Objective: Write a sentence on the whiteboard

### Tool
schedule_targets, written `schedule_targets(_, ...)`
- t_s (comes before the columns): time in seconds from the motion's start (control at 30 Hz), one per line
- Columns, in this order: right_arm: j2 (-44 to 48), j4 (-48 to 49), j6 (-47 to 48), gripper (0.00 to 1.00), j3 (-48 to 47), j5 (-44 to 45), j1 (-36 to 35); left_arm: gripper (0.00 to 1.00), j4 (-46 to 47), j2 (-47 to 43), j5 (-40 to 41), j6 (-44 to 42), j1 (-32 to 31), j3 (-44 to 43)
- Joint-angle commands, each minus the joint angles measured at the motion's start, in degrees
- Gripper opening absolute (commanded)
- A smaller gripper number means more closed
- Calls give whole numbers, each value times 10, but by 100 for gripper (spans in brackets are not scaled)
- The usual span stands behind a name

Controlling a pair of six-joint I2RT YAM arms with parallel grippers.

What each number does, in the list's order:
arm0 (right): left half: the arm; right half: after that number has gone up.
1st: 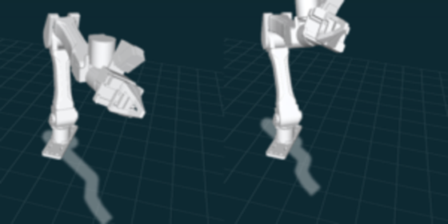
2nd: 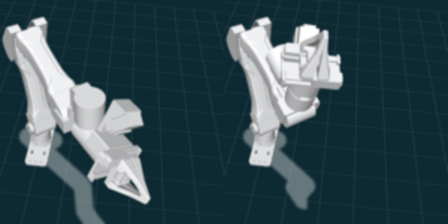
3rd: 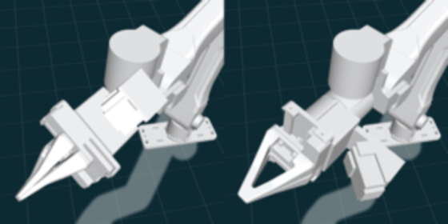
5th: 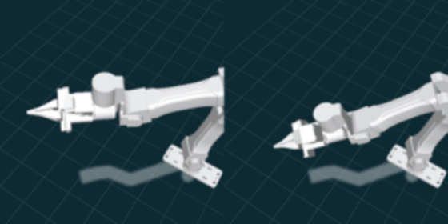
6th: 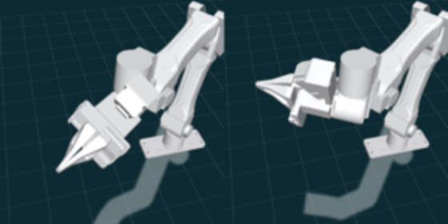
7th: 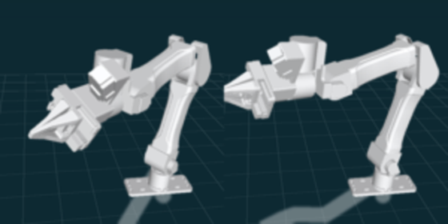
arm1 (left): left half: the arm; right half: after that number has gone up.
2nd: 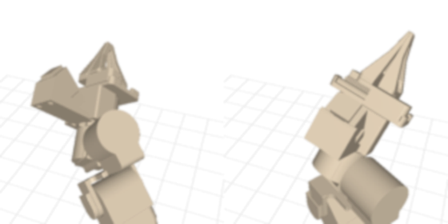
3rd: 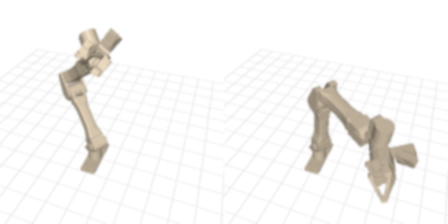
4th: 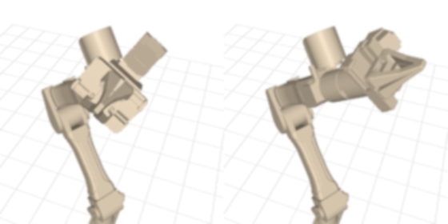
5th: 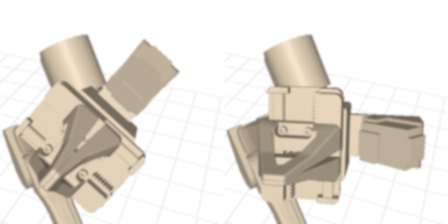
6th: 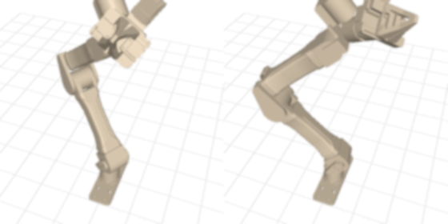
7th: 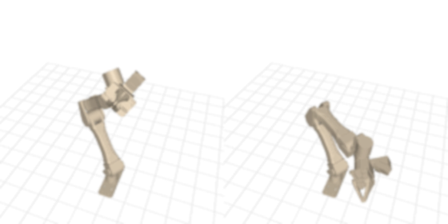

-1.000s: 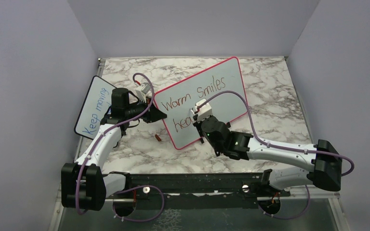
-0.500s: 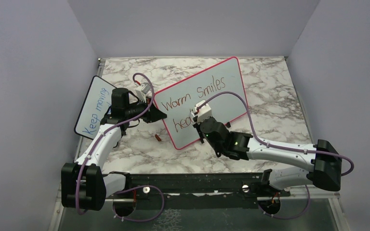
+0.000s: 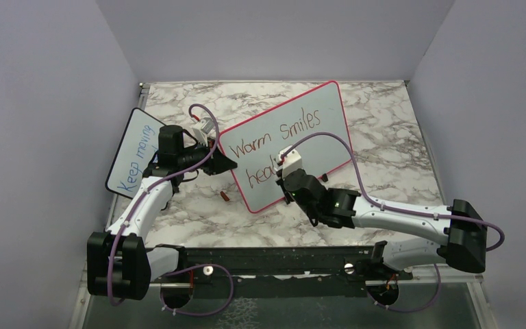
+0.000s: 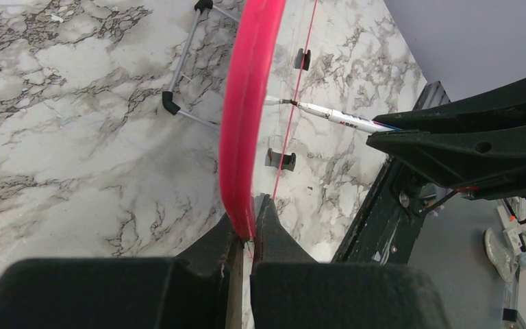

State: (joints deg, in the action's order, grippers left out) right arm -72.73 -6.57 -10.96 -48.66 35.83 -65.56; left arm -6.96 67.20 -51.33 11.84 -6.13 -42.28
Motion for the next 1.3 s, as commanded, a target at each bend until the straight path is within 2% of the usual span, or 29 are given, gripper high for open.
schedule_targets(0.0, 1, -37, -18, 0, 16, -20, 3, 0, -31, 8, 72, -33, 4, 16)
schedule_targets(0.53, 16, -54, -24, 0, 28, -7, 3, 0, -32, 6, 75, -34, 4, 16)
schedule_targets(1.1, 49, 20, 7, 1, 43, 43, 3, 0, -39, 2, 83, -39, 4, 15)
schedule_targets(1.27, 77, 46, 25, 0, 52, 27, 3, 0, -44, -1, 89, -42, 4, 13)
